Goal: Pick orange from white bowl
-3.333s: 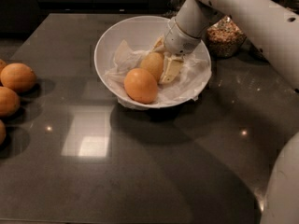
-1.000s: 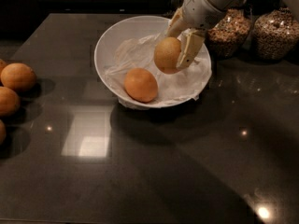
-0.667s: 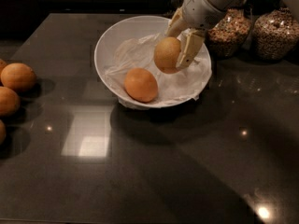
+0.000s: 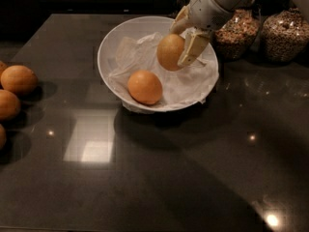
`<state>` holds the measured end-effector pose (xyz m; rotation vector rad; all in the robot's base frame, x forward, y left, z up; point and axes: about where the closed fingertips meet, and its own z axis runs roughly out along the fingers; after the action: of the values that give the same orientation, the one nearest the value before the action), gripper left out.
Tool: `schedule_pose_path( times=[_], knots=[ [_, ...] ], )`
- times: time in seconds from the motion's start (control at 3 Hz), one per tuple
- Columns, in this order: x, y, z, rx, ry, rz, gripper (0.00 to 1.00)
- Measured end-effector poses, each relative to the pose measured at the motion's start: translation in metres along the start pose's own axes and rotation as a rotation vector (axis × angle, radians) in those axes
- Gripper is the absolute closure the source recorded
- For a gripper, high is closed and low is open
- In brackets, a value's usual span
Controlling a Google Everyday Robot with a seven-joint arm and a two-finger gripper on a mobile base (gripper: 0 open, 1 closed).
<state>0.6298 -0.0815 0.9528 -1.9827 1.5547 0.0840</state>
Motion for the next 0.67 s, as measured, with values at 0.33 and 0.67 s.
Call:
schedule_pose_path(
  times=[0.33, 0.67],
  knots=[
    [0.0, 0.0, 0.0001, 0.0, 0.0, 0.0, 0.12],
    [-0.0001, 0.0, 0.0001, 0.0, 0.0, 0.0, 0.0]
  ],
)
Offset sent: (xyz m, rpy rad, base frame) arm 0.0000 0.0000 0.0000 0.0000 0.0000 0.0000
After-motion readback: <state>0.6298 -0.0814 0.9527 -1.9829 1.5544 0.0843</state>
